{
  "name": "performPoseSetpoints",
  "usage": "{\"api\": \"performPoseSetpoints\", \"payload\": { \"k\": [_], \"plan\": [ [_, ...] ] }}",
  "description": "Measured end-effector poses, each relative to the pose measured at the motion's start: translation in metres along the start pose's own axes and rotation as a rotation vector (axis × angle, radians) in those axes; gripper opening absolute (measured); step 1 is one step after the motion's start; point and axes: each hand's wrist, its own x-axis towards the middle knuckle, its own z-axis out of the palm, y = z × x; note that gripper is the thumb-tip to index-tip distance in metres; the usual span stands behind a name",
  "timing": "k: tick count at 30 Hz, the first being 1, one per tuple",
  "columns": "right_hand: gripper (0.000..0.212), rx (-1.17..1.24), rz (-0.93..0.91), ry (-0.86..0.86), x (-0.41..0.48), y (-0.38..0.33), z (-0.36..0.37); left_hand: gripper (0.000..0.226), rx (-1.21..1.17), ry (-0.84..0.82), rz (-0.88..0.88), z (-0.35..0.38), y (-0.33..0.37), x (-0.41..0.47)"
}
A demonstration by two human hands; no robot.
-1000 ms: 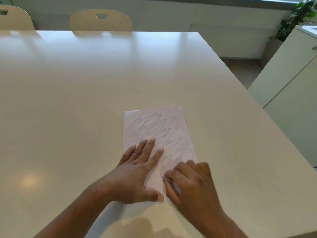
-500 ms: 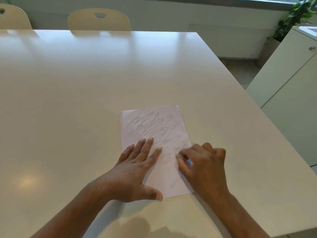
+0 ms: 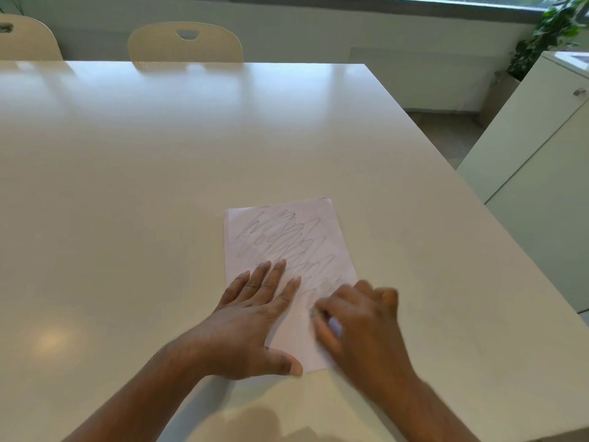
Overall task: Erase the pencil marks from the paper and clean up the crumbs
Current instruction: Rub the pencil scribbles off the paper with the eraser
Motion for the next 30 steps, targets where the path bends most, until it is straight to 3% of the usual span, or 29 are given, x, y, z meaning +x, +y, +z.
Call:
{"api": "performPoseSetpoints", "payload": {
  "k": [3,7,13,18,23,28,30],
  "plan": [
    [0.011,0.005,-0.095,-0.041,-0.012,-0.007,0.0,0.123,0.007,-0.002,0.005,0.0,-0.001,0.0],
    [0.011,-0.033,0.067,0.034,0.002,0.017,-0.005,0.124,0.011,-0.006,0.002,0.001,-0.001,0.001],
    [0.009,0.021,-0.13,-0.038,-0.026,-0.006,-0.006,0.123,0.01,-0.004,0.001,0.001,-0.001,0.001],
    [0.011,-0.026,0.074,0.049,-0.008,0.022,-0.014,0.123,0.009,-0.012,-0.004,0.0,-0.001,0.001],
    [0.012,0.032,-0.132,-0.024,-0.034,-0.01,-0.009,0.123,0.017,-0.008,-0.005,0.001,-0.001,0.001],
    [0.009,-0.036,0.051,0.09,-0.02,0.018,-0.013,0.124,0.01,-0.006,-0.002,0.001,-0.002,0.002],
    [0.012,-0.004,0.024,0.087,-0.023,0.008,-0.012,0.124,0.007,0.002,-0.002,0.002,-0.002,0.002]
  ]
}}
